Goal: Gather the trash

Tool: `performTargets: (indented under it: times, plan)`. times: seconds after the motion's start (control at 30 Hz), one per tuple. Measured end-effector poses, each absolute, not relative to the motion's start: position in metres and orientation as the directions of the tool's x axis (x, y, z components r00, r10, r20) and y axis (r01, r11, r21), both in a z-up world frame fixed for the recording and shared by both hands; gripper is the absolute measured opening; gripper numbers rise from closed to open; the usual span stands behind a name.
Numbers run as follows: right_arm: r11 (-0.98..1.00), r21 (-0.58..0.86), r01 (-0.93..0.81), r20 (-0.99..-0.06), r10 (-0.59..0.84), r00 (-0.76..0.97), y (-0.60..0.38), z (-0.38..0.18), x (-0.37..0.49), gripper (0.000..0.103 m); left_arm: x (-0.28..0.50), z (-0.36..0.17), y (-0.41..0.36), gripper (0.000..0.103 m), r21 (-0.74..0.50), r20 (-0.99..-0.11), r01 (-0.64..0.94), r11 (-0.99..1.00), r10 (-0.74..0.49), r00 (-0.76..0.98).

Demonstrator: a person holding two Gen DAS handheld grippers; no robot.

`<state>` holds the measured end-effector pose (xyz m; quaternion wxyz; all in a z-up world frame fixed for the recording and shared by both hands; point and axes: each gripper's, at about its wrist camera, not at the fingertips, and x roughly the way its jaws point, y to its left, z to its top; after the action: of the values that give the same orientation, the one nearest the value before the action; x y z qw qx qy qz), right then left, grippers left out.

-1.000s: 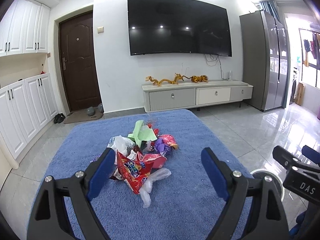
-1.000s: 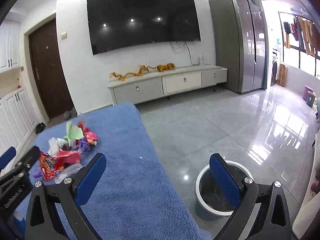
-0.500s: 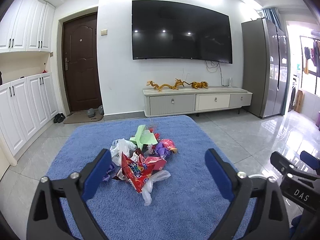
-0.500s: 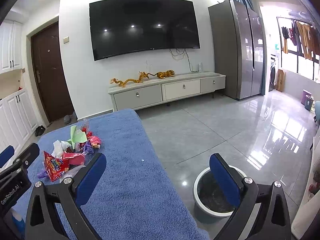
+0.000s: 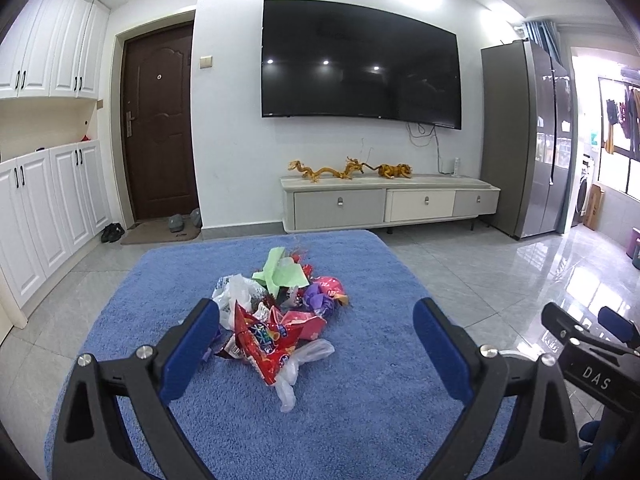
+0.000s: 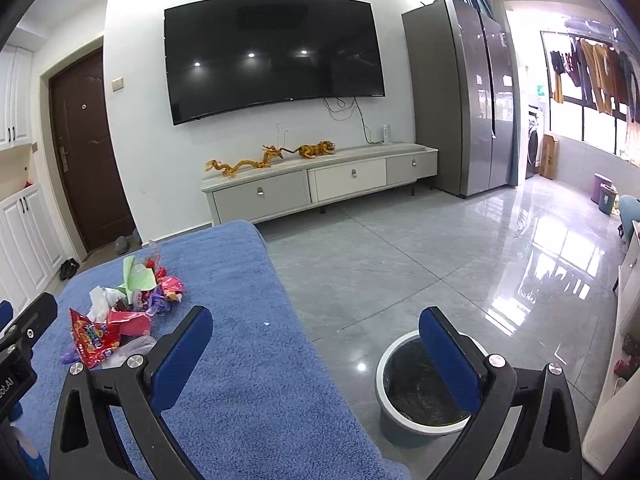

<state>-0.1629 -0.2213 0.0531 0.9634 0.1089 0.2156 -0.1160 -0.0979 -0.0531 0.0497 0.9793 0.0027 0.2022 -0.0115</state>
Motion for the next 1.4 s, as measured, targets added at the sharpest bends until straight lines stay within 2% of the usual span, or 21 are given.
performTargets:
  times: [0.3,0.8,1.07,1.4]
  plan:
    - [0.937,0.180,0.301,-0.416,-0.204,0.886,-0.226,0.057,-0.171,0.103,-0.097,0.047,-0.039,0.098,-0.037,-0.401,0.007,0.999,-0.021,0.916]
    - [0.941,0.172,0.293,-0.374,-0.213,0.903,-0.219,0.070,-0.183,0.103,-0.112,0.064,-0.030,0.098,-0.047,-0.318,-0.043,0.998,0.025,0.948]
    - [0.944,0.150,0.293,-0.373,-0.221,0.901,-0.221,0.067,-0.180,0.103,-0.106,0.062,-0.040,0.098,-0.029,-0.357,0.013,0.999,-0.023,0.934]
    - [0.951,0.150,0.271,-0.349,-0.205,0.914,-0.229,0.067,-0.174,0.103,-0.091,0.054,-0.050,0.098,-0.004,-0.375,0.020,1.000,-0.021,0.927]
